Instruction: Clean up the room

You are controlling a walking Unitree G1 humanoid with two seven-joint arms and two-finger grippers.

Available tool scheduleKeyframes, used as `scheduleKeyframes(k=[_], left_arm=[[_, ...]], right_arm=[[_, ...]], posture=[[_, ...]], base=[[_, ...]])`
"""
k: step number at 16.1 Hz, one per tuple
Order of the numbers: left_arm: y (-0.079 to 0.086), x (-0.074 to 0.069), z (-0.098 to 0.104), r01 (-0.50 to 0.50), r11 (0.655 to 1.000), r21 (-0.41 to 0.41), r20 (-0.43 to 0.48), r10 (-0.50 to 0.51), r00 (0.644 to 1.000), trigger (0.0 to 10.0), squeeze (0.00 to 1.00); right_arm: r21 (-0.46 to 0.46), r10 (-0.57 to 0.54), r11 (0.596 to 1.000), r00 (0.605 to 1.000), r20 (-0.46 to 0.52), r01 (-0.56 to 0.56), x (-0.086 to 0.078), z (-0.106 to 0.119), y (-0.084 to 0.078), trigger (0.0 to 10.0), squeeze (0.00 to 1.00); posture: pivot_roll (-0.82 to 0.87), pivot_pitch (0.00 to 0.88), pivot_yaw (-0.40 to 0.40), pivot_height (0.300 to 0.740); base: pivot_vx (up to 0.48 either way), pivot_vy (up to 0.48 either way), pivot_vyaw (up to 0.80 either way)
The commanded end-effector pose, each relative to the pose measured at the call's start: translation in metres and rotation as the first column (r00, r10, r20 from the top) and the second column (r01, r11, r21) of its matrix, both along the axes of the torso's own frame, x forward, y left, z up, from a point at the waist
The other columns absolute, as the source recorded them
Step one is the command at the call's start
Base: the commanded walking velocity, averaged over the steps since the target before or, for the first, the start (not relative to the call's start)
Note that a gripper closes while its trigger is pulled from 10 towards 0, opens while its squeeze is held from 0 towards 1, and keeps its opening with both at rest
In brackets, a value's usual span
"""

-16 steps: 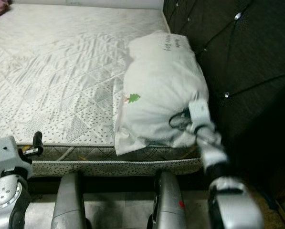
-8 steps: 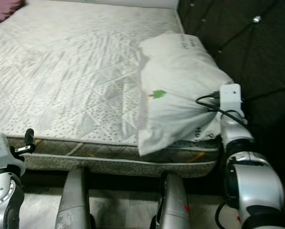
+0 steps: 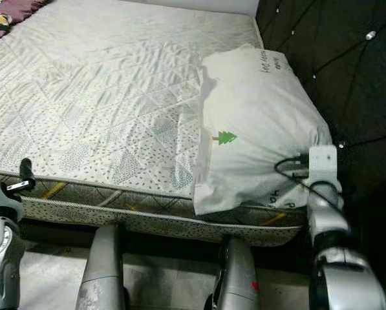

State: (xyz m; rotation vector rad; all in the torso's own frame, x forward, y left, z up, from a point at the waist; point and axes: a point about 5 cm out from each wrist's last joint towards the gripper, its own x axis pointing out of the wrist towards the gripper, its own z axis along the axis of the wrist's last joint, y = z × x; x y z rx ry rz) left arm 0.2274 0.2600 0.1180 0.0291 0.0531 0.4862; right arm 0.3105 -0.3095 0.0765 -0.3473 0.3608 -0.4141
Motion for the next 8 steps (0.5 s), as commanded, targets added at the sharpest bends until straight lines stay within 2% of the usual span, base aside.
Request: scheduleKeyframes(k=[1,4,6,7,8], left_arm=[[0.001,0.002,0.000,-0.002,1.000,-0.003,0.004,0.002,1.000,10.0,0.00],[-0.001,0.000,0.000,0.001,1.000,-0.001,0.007,-0.001,1.000,10.0,0.00],[-0.001,-0.004,-0.005,-0.016,1.000,-0.015,-0.008,0.016,1.000,10.0,0.00],[0.000,-0.006,-0.007,-0.020,1.000,-0.016,-0.015,0.020,1.000,10.0,0.00],[0.001,-0.007,-0.008,-0.023,1.000,-0.014,-0.020,0.022,1.000,10.0,0.00]], right_arm=[[-0.030,-0.084,0.996,0.996,-0.002,0.084,-0.011,-0.003,-0.014,0.0,0.00],[-0.100,-0.018,0.995,0.997,0.079,0.026,-0.005,0.014,-0.008,0.0,0.00],[-0.090,0.016,0.996,0.997,0.081,-0.008,0.000,0.016,0.000,0.0,0.00],[-0.064,0.043,0.997,0.998,0.046,-0.040,0.007,0.012,0.009,2.3,0.00],[-0.030,0.067,0.997,0.997,0.040,-0.066,0.014,0.010,0.019,10.0,0.05]], posture=[[0.06,0.000,-0.057,0.516],[0.06,0.000,-0.078,0.516],[0.06,0.000,-0.087,0.516],[0.06,0.000,-0.089,0.516],[0.08,0.000,-0.087,0.516]], base=[[0.000,0.000,0.00],[0.000,0.000,0.00],[0.000,0.000,0.00],[0.000,0.000,0.00],[0.000,0.000,0.00]])
